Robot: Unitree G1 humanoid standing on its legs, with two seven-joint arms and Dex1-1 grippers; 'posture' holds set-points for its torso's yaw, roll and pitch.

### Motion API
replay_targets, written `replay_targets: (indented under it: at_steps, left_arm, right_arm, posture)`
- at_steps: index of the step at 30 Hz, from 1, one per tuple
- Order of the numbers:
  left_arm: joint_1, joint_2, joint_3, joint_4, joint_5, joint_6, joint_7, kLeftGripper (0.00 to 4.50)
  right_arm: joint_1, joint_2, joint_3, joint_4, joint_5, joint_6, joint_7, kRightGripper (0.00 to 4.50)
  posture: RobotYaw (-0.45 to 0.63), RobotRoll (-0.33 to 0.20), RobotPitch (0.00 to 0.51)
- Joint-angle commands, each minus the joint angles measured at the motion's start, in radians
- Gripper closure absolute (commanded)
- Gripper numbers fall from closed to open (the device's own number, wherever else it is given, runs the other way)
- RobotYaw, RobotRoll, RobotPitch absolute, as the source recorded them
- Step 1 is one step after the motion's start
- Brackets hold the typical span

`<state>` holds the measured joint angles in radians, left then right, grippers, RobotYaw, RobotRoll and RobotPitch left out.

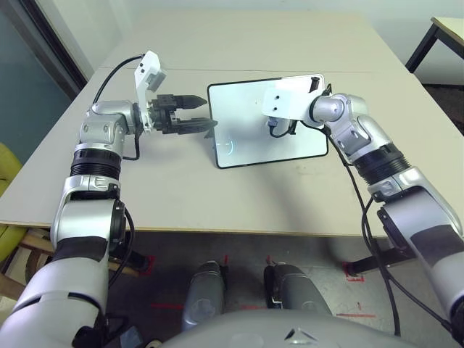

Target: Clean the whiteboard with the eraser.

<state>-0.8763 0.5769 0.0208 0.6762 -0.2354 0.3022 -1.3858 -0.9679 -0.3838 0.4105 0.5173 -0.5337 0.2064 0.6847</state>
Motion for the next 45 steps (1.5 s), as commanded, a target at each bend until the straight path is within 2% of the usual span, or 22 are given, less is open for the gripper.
replay_targets:
  at_steps: [1,6,18,25,34,45]
  left_arm:
    - [0.033,0.011,-0.01,-0.061,-0.015,0.024,-0.006,0.0]
    - [0.057,0.013,-0.01,-0.1,-0.023,0.041,-0.002,0.0]
    - [0.039,0.009,-0.009,-0.079,-0.024,0.032,0.003,0.0]
    - [0.036,0.009,-0.009,-0.072,-0.023,0.03,0.004,0.0]
    - [0.024,0.012,-0.007,-0.062,-0.021,0.027,0.006,0.0]
    - [0.02,0.012,-0.006,-0.06,-0.021,0.026,0.008,0.0]
  right_arm:
    - [-0.005,-0.003,0.014,0.009,-0.002,-0.012,0.007,4.27]
    - [0.005,-0.04,0.011,0.033,-0.008,-0.025,0.005,4.27]
    - [0.02,-0.174,-0.025,0.09,0.008,-0.05,-0.013,4.27]
    - [0.025,-0.211,-0.021,0.118,0.001,-0.081,-0.02,4.27]
    - [0.041,-0.201,-0.008,0.079,0.001,-0.09,0.0,4.27]
    - [0.073,-0.134,0.015,-0.047,-0.005,-0.051,0.051,4.27]
  posture:
    - [0.14,0.0,0.07]
    - [0.14,0.0,0.069]
    - [0.13,0.0,0.062]
    - [0.13,0.0,0.064]
    - [0.14,0.0,0.065]
    - [0.14,0.0,0.069]
